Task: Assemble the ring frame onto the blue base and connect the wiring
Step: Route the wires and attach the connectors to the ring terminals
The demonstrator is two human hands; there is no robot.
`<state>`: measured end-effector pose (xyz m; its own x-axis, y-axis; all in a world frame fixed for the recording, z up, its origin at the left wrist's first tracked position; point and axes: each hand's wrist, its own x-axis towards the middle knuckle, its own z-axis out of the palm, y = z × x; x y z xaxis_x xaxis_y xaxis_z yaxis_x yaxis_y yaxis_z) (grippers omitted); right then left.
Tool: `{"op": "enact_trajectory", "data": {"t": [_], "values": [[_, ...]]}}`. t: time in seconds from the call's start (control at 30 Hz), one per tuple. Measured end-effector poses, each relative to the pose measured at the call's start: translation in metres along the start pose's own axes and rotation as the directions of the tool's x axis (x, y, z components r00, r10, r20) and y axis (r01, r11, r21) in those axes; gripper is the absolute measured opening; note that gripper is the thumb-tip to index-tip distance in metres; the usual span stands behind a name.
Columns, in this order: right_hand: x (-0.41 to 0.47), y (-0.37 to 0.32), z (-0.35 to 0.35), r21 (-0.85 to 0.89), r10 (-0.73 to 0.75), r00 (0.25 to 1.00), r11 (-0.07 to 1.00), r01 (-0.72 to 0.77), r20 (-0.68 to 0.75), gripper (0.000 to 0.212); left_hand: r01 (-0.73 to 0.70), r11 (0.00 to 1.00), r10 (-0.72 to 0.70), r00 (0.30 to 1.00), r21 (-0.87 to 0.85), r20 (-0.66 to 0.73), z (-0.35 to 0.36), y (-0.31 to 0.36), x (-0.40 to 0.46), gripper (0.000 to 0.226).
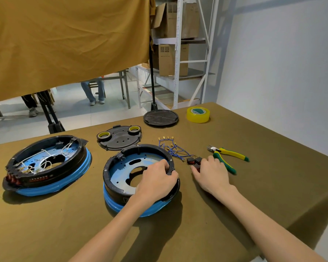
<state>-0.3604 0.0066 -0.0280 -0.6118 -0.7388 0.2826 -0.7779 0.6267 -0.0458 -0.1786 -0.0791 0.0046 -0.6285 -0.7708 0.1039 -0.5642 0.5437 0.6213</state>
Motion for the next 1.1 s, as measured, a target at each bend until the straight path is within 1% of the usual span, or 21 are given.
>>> {"op": "enact_trajectory", "data": {"t": [0.1,0.17,0.2,0.23,0.27,0.3,0.37,0.43,0.5,0.53,0.6,0.67,0.73,0.8,0.83,0.9,0.97,1.03,1.1], "values": [[0.004,-0.006,0.001,-0.054,0.01,1.0,0.998,-0.008,0.021,0.046,0.016,1.0,-0.016,1.0,-0.005,-0.002,0.0,0.0,0.0,0.021],[0.002,-0.009,-0.002,-0.044,0.015,1.0,0.999,-0.014,0.027,0.039,0.013,1.0,-0.013,1.0,-0.012,0.008,-0.001,-0.001,0.0,0.021],[0.0,-0.01,-0.005,-0.014,0.007,1.0,1.0,-0.006,0.024,0.034,0.009,1.0,-0.008,1.0,-0.017,0.015,-0.002,-0.001,0.0,0.02],[-0.004,-0.011,-0.007,0.056,-0.01,1.0,0.998,0.009,0.012,0.028,0.0,1.0,0.0,1.0,-0.018,0.021,-0.003,-0.002,0.0,0.02],[-0.007,-0.011,-0.009,0.18,-0.028,1.0,0.983,0.029,-0.005,0.023,-0.009,1.0,0.009,1.0,-0.016,0.026,-0.004,-0.002,0.0,0.02],[-0.012,-0.011,-0.011,0.338,-0.042,0.999,0.94,0.043,-0.01,0.023,-0.015,1.0,0.015,1.0,-0.015,0.028,-0.003,-0.002,0.0,0.02],[-0.02,-0.016,-0.02,0.631,-0.069,0.998,0.774,0.053,0.001,0.021,-0.023,1.0,0.023,0.999,-0.009,0.026,-0.004,-0.003,0.001,0.018],[-0.028,-0.025,-0.024,0.779,-0.081,0.997,0.624,0.059,-0.011,0.016,-0.02,0.999,0.022,0.998,-0.032,0.063,-0.007,-0.006,0.003,0.02],[-0.037,-0.031,-0.026,0.852,-0.058,0.997,0.519,0.069,-0.045,0.013,0.007,0.995,0.006,0.992,-0.102,0.126,-0.012,-0.01,0.006,0.033],[-0.041,-0.033,-0.027,0.875,-0.041,0.997,0.479,0.072,-0.059,0.011,0.03,0.99,-0.007,0.987,-0.139,0.161,-0.017,-0.011,0.007,0.039],[-0.048,-0.034,-0.026,0.897,-0.015,0.997,0.436,0.074,-0.076,0.007,0.078,0.978,-0.033,0.973,-0.192,0.229,-0.027,-0.015,0.008,0.048],[-0.055,-0.035,-0.026,0.907,-0.034,0.997,0.414,0.076,-0.068,0.005,0.067,0.984,-0.02,0.963,-0.164,0.27,-0.037,-0.019,0.005,0.052],[-0.062,-0.036,-0.025,0.9,-0.104,0.993,0.424,0.102,-0.063,0.008,-0.001,0.99,0.034,0.973,-0.142,0.227,-0.043,-0.024,-0.002,0.043],[-0.068,-0.038,-0.025,0.887,-0.142,0.985,0.436,0.154,-0.101,0.01,-0.059,0.983,0.085,0.985,-0.176,0.148,-0.045,-0.029,-0.011,0.028],[-0.07,-0.039,-0.025,0.881,-0.15,0.98,0.436,0.182,-0.129,0.01,-0.079,0.977,0.107,0.985,-0.199,0.133,-0.045,-0.03,-0.016,0.025],[-0.072,-0.04,-0.024,0.86,-0.168,0.97,0.454,0.233,-0.175,0.01,-0.122,0.968,0.156,0.977,-0.219,0.146,-0.041,-0.032,-0.025,0.024],[-0.072,-0.042,-0.025,0.84,-0.188,0.963,0.476,0.262,-0.193,0.011,-0.161,0.968,0.189,0.973,-0.193,0.135,-0.037,-0.033,-0.03,0.024],[-0.072,-0.043,-0.025,0.829,-0.19,0.96,0.487,0.274,-0.205,0.01,-0.173,0.972,0.195,0.972,-0.161,0.128,-0.036,-0.035,-0.032,0.026],[-0.073,-0.042,-0.025,0.817,-0.184,0.959,0.504,0.279,-0.214,0.008,-0.167,0.976,0.187,0.97,-0.138,0.156,-0.037,-0.037,-0.032,0.031]]}}
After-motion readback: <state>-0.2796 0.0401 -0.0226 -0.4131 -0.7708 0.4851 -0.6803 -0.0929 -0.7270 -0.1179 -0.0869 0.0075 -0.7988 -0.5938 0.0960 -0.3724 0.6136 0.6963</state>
